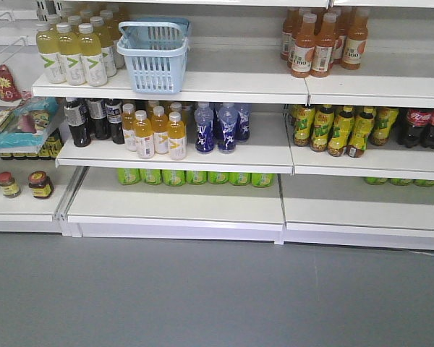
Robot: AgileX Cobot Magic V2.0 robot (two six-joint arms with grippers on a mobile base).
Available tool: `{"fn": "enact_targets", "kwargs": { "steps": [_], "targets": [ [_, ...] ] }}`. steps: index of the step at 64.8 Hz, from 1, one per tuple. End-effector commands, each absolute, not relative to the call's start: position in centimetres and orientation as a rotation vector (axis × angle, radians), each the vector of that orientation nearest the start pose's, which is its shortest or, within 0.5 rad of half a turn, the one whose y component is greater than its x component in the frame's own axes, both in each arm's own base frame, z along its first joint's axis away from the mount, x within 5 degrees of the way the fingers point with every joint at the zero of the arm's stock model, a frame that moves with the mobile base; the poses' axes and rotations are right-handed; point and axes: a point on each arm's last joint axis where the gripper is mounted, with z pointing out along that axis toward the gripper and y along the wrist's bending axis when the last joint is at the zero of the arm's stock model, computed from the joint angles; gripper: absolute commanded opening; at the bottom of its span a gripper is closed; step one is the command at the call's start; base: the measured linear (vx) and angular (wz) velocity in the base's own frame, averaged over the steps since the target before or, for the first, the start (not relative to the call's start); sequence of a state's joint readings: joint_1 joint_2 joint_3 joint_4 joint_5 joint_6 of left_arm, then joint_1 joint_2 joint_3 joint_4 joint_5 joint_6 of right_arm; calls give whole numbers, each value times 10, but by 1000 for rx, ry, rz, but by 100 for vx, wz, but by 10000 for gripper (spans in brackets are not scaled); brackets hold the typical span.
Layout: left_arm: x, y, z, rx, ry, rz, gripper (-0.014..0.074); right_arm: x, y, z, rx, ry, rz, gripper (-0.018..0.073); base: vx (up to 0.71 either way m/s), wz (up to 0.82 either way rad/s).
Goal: Place coke in basket with both arms
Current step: 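Drive the base toward the shelf holding the light-blue basket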
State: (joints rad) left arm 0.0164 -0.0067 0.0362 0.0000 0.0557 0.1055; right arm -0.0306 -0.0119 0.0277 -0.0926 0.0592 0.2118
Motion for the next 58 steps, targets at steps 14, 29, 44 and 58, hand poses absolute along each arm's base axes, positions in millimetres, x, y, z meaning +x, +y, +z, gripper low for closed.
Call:
{"fn": "enact_targets", "kwargs": {
  "steps": [14, 29, 44, 58],
  "targets": [
    [56, 1, 202, 53, 1483, 79, -8, 56, -2, 201, 106, 1485, 60, -4, 18, -3],
    [56, 1, 202, 53, 1483, 79, -8, 56, -2, 201, 106, 1485, 60, -4, 18, -1],
    [56, 1, 202, 53, 1483, 79, -8, 56, -2, 201, 106, 1485, 60, -4, 18, 1],
    [56, 1, 202, 53, 1483, 79, -8, 56, -2, 201, 106, 1485, 60, -4, 18, 1]
  ]
}}
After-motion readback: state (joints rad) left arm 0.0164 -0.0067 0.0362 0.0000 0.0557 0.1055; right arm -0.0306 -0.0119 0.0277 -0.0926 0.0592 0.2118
